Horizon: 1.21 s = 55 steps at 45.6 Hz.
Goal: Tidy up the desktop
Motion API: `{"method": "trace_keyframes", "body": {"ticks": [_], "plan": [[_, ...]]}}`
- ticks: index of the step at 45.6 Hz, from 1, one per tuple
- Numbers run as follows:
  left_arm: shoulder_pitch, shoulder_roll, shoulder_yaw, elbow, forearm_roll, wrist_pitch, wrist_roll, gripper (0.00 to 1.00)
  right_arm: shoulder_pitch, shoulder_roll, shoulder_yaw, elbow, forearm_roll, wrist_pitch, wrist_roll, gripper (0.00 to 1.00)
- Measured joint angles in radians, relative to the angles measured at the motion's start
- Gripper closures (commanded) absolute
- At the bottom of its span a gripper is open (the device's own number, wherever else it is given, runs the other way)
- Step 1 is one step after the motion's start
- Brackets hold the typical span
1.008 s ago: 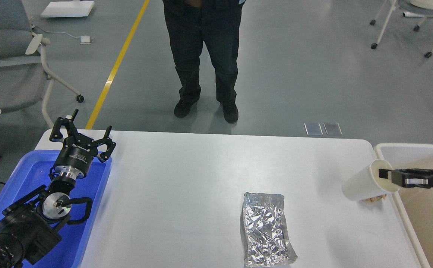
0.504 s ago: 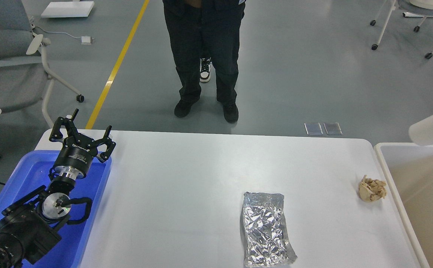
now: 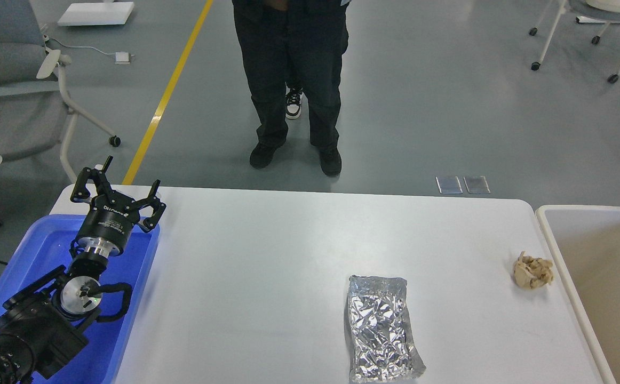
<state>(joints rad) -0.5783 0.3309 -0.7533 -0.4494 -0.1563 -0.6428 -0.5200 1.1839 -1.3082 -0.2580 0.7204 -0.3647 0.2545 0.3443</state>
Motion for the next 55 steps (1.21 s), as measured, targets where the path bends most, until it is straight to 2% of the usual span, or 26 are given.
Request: {"method": "trace_keyframes", "body": {"ticks": [9,15,18,23,30,42,55], "plan": [[0.000,0.000,0.000,0.000,0.000,0.000,0.000,0.00,-0.123,0.091,-0.015,-0.089,0.412,-0.091,-0.103,1.00],[0.000,0.000,0.000,0.000,0.000,0.000,0.000,0.00,-0.225,0.196,-0.015,-0.135,0.658,-0.202,-0.164,1.00],[0.000,0.000,0.000,0.000,-0.001,0.000,0.000,0.00,-0.252,0.231,-0.011,-0.156,0.714,-0.238,-0.179,1.00],[0.000,0.000,0.000,0.000,0.000,0.001,0.000,0.00,-0.345,0.357,0.019,-0.243,0.853,-0.334,-0.225,1.00],[0.000,-0.001,0.000,0.000,0.000,0.002,-0.002,0.00,-0.453,0.505,0.112,-0.385,0.938,-0.410,-0.278,1.00],[0.000,-0.001,0.000,0.000,0.000,0.003,-0.002,0.00,-0.591,0.676,0.263,-0.512,0.985,-0.471,-0.320,1.00],[0.000,0.000,0.000,0.000,0.000,0.003,-0.002,0.00,-0.671,0.759,0.344,-0.549,0.997,-0.489,-0.328,1.00]]}}
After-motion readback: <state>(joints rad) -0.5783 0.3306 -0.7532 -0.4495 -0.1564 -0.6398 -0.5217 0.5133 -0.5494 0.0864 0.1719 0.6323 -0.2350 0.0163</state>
